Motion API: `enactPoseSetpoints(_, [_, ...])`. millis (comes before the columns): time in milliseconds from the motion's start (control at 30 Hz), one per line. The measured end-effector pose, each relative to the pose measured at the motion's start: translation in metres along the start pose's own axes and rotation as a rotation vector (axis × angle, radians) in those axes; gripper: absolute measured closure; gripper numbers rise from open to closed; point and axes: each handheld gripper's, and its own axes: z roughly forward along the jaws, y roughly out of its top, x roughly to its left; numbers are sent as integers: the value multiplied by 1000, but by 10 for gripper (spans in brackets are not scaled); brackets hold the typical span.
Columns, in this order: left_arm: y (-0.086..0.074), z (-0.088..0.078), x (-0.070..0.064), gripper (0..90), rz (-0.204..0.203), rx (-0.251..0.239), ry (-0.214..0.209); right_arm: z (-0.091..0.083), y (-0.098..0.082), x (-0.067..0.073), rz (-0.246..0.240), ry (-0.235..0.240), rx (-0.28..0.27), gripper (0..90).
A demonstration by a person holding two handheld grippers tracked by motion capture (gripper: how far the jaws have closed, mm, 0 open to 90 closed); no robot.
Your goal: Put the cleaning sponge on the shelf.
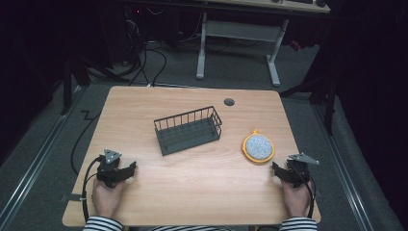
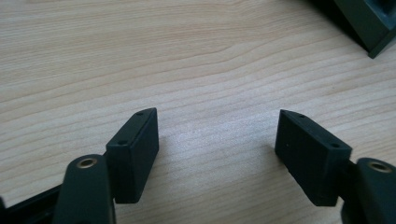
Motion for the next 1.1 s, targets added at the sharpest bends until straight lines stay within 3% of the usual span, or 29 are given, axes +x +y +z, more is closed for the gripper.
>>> enactPoseSetpoints(333, [1, 0, -1, 311, -12, -1, 7, 0, 0, 1, 0, 3, 0, 356])
enactPoseSetpoints(533, [1, -1, 4, 362, -22, -2, -21, 0, 0, 1, 1, 3, 1, 355])
enactPoseSetpoints(633, [2, -1, 4, 367, -8, 5, -28, 0, 0, 1, 0, 3, 1, 354])
enactPoseSetpoints(733, [7, 0, 3, 367, 9, 9, -60, 0, 0, 1, 0, 3, 1, 354])
enactPoseSetpoints(867, [15, -3, 1, 462, 49, -24, -107, 0, 0, 1, 0, 2, 4, 353])
enactPoseSetpoints(1100, [40, -10, 6, 422, 16, -47, -178, -1, 0, 1, -1, 3, 4, 350])
